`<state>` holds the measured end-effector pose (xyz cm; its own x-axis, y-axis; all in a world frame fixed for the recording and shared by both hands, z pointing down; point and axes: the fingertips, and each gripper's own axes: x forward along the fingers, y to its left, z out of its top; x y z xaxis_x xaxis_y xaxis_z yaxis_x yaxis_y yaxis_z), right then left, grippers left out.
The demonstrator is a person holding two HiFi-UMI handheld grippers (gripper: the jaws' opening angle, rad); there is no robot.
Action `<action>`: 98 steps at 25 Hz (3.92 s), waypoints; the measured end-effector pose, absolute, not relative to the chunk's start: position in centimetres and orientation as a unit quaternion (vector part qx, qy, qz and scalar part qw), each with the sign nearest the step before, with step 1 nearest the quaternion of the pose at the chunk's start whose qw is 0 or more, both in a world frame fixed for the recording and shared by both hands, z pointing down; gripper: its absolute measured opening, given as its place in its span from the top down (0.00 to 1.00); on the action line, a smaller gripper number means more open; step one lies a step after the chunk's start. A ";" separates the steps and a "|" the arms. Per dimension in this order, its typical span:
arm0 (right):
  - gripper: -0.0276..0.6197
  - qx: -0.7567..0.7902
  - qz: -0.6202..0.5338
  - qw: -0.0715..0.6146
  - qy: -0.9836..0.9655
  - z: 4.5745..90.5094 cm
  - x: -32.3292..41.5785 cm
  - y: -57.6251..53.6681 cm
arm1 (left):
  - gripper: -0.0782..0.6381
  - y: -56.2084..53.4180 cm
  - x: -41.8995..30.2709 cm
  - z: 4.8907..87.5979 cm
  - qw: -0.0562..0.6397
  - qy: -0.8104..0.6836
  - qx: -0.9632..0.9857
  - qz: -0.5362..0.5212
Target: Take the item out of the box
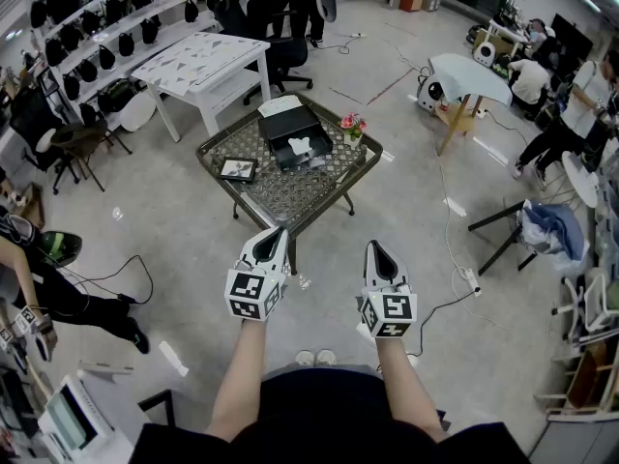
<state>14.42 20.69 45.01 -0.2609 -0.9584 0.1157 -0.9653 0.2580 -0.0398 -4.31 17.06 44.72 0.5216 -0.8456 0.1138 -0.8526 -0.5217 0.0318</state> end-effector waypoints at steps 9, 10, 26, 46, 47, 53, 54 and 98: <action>0.96 0.603 0.051 0.033 -0.795 44.8 13.9 21.0 | 0.86 17.4 -4.4 44.6 0.043 -0.488 0.871 0.042; 0.96 0.602 0.051 0.033 -0.796 44.8 13.7 21.0 | 0.86 17.5 -4.5 44.6 0.044 -0.488 0.871 0.042; 0.95 0.596 0.062 0.024 -0.800 45.1 13.3 21.6 | 0.86 18.4 -4.3 45.5 0.064 -0.473 0.878 0.036; 0.95 0.594 0.066 0.020 -0.801 44.8 12.3 21.6 | 0.60 18.7 -5.1 44.5 0.060 -0.464 0.884 0.011; 0.95 0.594 0.066 0.020 -0.801 44.8 12.1 21.6 | 0.60 18.6 -5.2 44.5 0.061 -0.463 0.884 0.010; 0.95 0.595 0.059 0.018 -0.801 44.5 11.0 21.0 | 0.60 18.3 -6.2 44.5 0.060 -0.460 0.886 0.005; 0.95 0.596 0.058 0.018 -0.801 44.5 10.8 21.0 | 0.60 18.2 -6.4 44.5 0.059 -0.459 0.886 0.004; 0.95 0.532 0.065 0.032 -0.843 46.6 10.8 -14.7 | 0.59 -14.3 -6.8 48.0 0.075 -0.529 0.845 0.011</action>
